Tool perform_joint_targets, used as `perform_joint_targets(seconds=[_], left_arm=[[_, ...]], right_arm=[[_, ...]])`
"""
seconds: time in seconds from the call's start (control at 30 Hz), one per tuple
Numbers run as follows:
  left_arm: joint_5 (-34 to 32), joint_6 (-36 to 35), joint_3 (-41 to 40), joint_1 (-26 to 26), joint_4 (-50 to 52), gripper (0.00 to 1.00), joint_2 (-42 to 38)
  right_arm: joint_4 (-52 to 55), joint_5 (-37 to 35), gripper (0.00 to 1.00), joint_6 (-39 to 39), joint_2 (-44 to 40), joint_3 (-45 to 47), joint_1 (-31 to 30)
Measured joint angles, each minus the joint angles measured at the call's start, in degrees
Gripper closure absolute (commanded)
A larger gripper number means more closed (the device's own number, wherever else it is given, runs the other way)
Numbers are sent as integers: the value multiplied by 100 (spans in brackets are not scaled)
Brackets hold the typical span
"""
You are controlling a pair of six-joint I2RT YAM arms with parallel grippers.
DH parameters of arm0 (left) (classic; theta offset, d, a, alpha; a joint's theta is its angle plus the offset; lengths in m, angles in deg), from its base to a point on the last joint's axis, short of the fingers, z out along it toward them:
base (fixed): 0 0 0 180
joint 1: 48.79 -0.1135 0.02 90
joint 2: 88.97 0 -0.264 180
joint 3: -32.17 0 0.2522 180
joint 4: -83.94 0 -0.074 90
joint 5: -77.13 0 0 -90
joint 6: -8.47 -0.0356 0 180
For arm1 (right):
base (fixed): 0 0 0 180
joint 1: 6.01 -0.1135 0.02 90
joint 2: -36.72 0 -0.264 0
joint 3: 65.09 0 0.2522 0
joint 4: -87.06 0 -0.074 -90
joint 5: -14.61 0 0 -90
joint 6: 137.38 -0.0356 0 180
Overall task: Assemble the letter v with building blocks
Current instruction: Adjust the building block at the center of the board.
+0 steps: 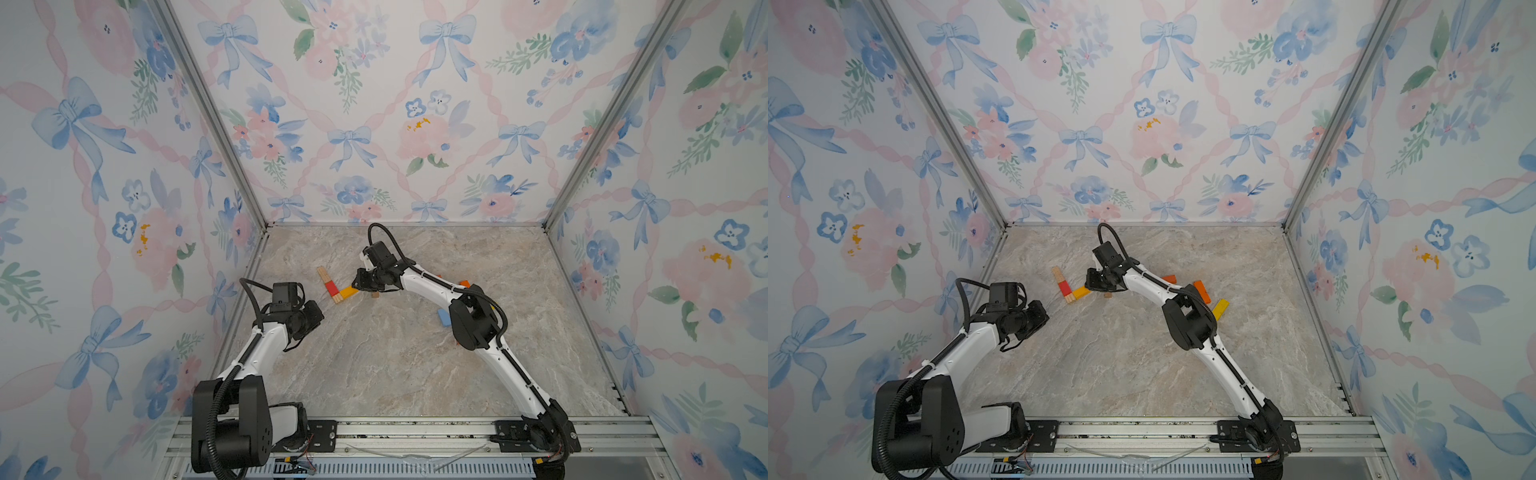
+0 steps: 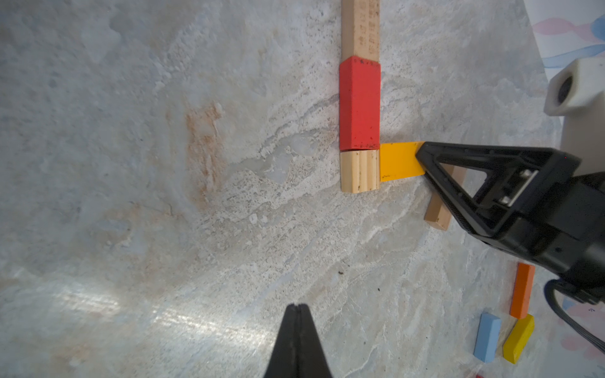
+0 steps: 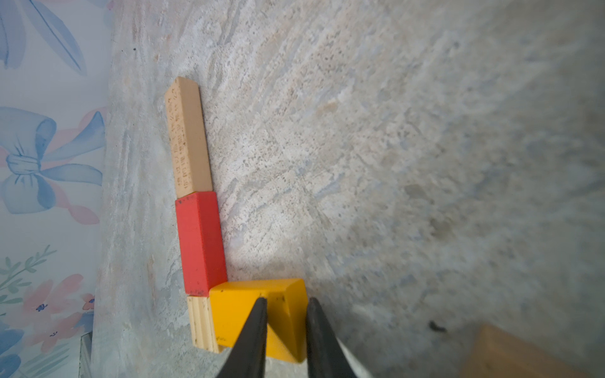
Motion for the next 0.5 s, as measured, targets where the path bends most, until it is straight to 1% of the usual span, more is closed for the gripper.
perform_joint_targets(seconds=[0.3,0.5], left_arm=[[2,2,0,0,0,100,0],[44,13,0,0,2,100,-13]], right_arm=[[-42,61,49,2,-31,0,-7],[22,50,42,31,-105,11,0]])
